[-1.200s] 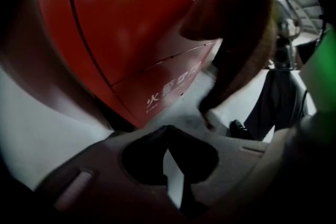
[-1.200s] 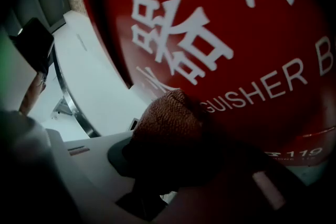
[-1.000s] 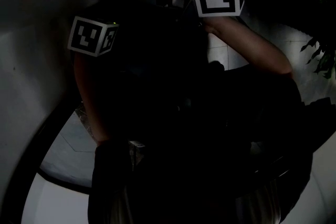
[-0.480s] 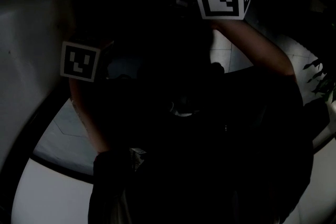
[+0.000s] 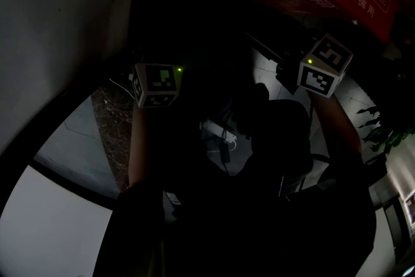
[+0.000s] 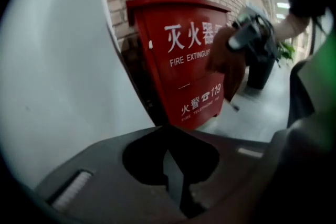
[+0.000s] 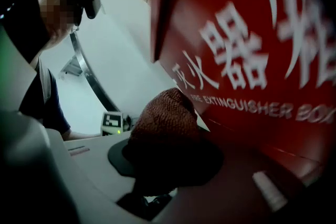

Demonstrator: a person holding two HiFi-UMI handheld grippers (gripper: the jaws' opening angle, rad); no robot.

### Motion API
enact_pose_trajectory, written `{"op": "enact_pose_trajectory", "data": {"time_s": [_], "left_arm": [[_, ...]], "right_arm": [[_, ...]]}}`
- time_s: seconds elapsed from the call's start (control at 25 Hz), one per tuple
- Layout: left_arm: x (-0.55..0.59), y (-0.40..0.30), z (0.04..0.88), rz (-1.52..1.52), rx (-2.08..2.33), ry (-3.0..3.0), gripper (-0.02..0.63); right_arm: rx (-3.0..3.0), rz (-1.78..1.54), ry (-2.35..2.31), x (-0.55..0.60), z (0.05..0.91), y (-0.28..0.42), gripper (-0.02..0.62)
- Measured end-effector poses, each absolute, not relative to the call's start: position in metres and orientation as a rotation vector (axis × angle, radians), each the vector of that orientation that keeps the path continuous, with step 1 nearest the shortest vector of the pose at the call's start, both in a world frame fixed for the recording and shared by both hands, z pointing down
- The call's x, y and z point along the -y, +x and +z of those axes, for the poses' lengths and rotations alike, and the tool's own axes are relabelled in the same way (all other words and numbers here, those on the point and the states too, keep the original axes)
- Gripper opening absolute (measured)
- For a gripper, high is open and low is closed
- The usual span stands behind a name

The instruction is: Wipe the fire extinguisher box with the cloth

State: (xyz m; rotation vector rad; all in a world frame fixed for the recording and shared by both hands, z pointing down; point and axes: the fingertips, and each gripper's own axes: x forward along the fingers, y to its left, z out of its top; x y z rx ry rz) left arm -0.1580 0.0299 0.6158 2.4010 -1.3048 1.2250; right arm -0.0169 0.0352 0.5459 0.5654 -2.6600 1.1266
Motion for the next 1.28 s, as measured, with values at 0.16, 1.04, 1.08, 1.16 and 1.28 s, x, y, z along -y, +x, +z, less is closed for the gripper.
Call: {"op": "enact_pose_trajectory", "data": {"time_s": [0.16,1.04,1.08,1.16,1.28], "left_arm": [[-0.067,-0.174,0.578,1.256,1.334,2.393,0.003],[-0.242,-0.151,0.192,0.599,1.279,2.066,0.003],[-0.239,-0.142,0.178,0.606,1.256,2.106,0.003],[-0.231,-0.127,0.154,0.583,1.240,2.158,0.003],[-0.226,-0.101,0.132,0.499,1.239,2.177,0.003]], "right_arm": [[2.603,1.196,0.694,-0.046,0.488,0.013,0.124],[2.792,1.393,0.711,-0.160,0.075,0.011,0.123],[2.799,1.397,0.728,-0.163,0.069,0.016,0.123],[2.807,1.425,0.757,-0.167,0.061,0.025,0.123],[2.833,1.459,0.758,-0.173,0.045,0.038,0.123]]}}
